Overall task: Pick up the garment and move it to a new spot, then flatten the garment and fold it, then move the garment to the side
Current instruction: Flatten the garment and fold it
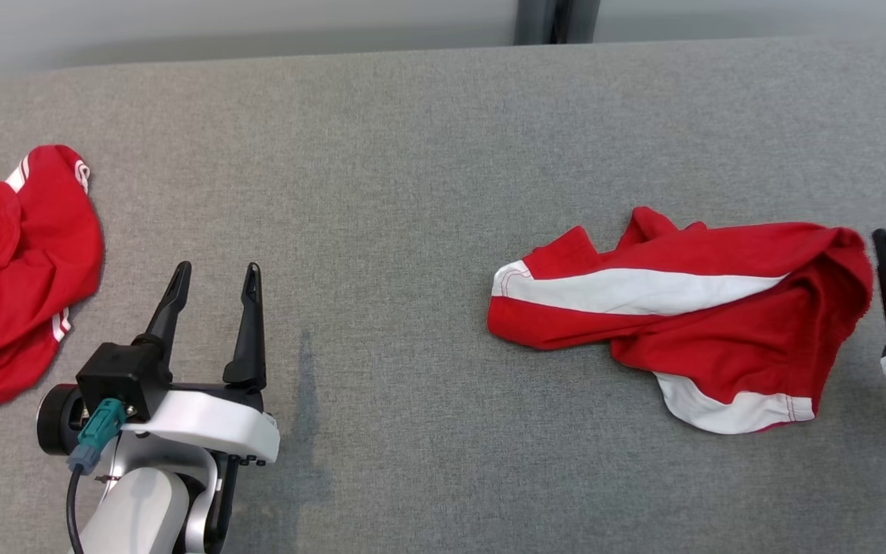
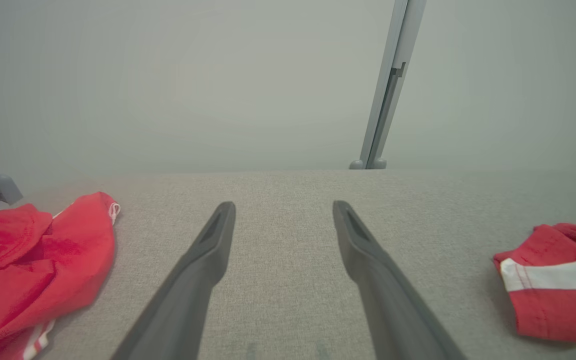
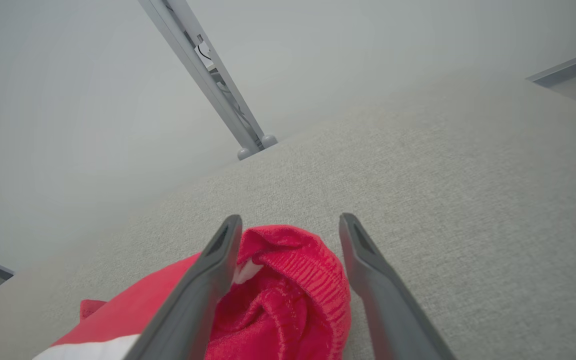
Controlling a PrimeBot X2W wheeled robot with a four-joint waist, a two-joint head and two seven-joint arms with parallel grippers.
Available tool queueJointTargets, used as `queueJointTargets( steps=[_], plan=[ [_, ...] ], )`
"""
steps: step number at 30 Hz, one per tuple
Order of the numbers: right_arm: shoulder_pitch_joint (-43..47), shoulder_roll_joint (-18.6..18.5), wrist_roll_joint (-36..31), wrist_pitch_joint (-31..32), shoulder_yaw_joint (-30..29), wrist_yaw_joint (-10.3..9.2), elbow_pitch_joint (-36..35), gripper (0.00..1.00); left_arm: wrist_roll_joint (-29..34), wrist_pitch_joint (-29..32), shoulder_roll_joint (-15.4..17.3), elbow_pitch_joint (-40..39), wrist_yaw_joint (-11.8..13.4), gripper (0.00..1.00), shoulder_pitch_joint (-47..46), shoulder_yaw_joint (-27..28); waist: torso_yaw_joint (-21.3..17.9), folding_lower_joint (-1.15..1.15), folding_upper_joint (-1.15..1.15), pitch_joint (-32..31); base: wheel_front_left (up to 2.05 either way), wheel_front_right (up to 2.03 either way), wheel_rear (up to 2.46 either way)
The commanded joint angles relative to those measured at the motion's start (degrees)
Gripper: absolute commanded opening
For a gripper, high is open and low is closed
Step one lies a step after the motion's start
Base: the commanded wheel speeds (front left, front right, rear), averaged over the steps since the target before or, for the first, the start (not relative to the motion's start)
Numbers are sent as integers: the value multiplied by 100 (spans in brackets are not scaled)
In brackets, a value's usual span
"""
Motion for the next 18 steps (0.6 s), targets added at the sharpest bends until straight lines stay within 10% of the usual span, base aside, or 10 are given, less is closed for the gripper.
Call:
queueJointTargets(
  steps=[1,7,18],
  plan=[
    [60,-42,-208,-330,-59,0,10,100,-28,-33,33,16,27,100,-39,33,-22,0,0,-77,0,0,0],
    [300,90,-1373,-1306,-134,0,-575,100,-28,-70,104,-23,146,100,114,127,-97,0,0,-299,0,0,0],
    [1130,905,-3013,-1288,18,0,-2208,100,-6,-16,229,-225,286,100,396,148,-111,0,0,-743,0,0,0]
  ],
)
